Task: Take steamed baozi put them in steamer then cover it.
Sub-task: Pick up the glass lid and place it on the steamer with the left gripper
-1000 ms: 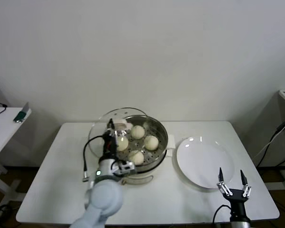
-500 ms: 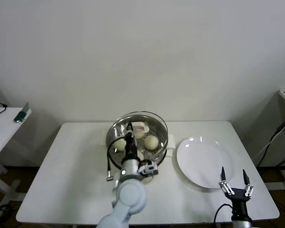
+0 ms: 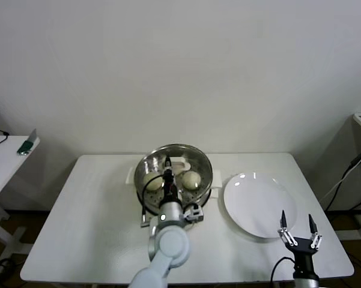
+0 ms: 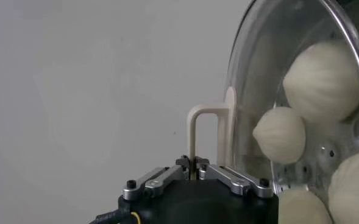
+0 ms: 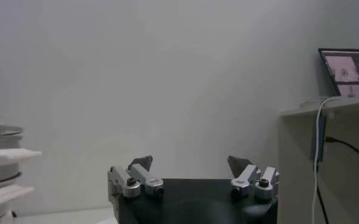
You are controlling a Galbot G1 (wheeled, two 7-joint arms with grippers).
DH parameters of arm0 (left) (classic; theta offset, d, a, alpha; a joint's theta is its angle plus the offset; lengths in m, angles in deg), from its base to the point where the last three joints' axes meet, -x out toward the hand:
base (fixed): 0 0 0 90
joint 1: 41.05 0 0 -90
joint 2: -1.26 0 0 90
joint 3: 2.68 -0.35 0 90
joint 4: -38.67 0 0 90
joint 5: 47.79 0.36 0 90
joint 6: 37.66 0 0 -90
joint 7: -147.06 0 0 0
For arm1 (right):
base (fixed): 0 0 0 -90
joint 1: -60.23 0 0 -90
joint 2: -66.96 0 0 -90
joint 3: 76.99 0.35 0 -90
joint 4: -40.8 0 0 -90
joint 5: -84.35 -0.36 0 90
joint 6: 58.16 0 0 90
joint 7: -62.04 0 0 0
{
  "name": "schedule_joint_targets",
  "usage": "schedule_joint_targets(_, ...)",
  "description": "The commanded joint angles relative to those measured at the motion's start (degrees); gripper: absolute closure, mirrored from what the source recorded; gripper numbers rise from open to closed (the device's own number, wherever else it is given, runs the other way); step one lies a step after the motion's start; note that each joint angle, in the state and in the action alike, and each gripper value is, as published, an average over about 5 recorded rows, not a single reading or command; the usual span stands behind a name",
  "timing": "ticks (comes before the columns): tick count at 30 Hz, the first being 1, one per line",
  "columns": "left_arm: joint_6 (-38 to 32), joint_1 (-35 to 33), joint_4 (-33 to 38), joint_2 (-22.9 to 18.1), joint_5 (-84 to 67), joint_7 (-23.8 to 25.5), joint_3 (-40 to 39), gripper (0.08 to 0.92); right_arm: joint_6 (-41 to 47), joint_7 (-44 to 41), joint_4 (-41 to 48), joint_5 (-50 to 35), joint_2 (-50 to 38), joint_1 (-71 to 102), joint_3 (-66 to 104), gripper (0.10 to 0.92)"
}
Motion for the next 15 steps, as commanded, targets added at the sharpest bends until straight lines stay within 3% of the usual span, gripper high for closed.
schedule_joint_targets(1, -0.23, 0.51, -1.62, -0.62, 2.17, -0.04, 0.04, 0.865, -0.14, 0.06, 0.17, -0.02, 0.14, -0.02, -0.01, 0.203)
schedule_joint_targets(15, -0.45, -0.73, -0.34, 0.02, 2.1, -0.08, 0.52, 0.865, -0.25, 0.08, 0.37, 0.03, 0.58, -0.14, -0.26, 0.203)
